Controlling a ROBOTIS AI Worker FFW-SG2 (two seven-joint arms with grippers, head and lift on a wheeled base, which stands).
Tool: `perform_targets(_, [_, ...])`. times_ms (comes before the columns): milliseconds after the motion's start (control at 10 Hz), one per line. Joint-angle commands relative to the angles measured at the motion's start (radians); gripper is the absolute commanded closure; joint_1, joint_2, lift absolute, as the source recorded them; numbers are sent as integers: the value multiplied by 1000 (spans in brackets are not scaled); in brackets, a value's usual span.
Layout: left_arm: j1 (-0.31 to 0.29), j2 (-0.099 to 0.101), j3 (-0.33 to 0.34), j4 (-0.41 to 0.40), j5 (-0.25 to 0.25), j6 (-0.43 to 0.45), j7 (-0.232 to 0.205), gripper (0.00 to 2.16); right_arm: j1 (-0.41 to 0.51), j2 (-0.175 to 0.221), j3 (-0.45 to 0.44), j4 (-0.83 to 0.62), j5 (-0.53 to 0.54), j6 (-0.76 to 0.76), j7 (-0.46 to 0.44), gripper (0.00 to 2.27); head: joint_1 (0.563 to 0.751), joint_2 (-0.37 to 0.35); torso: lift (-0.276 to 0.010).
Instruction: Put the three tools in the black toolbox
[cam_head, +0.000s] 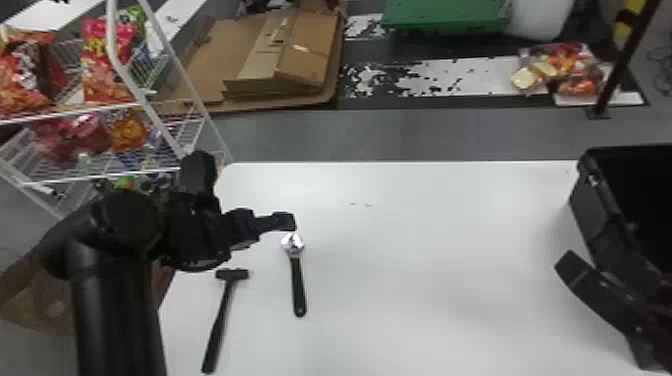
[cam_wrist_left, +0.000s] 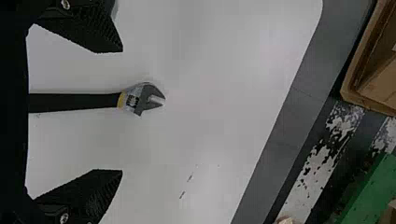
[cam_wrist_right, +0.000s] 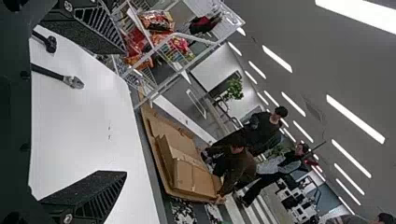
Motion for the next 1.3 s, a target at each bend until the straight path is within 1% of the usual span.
perform_targets(0, [-47,2,-20,77,2,1,5,76,0,0,-1,-1,0,7,0,80,695,212,-55])
perform_targets(100, [-48,2,-34,77,24,1,42,76,6,0,-7,-1,-15,4,2,80,695,208,-55])
perform_targets(200, [-58,2,-43,77,74,1,97,76,6,0,-18,-1,-23,4,2,80,695,200,-55])
perform_targets(300, [-59,5,-42,80,151,1,163,76,6,0,-24,0,-32,4,3,80,695,191,-55])
perform_targets(400, [-58,11,-36,95,246,1,246,76,4,0,-24,2,-34,4,9,83,695,179,-55])
perform_targets(500, [-53,11,-22,107,315,1,304,76,0,-2,-24,9,-34,4,9,83,695,170,-55])
perform_targets(600, [-32,11,-5,118,383,1,367,76,-6,-5,-24,18,-32,4,9,83,695,166,-55])
perform_targets(700, [-8,9,10,123,404,1,387,80,-9,-8,-23,23,-34,7,9,83,695,162,-55])
perform_targets(900, [24,9,16,130,409,1,397,80,-20,-14,-13,35,-32,7,9,83,695,161,-55])
perform_targets(1000, [24,9,10,135,407,1,427,80,-23,-15,-9,38,-32,10,9,83,695,166,-55])
perform_targets(1100, [21,9,3,135,396,1,437,80,-26,-15,-7,38,-35,10,9,83,695,174,-55])
perform_targets(1200, [13,9,-10,162,395,1,447,80,-26,-15,-7,43,-40,10,9,83,695,182,-55])
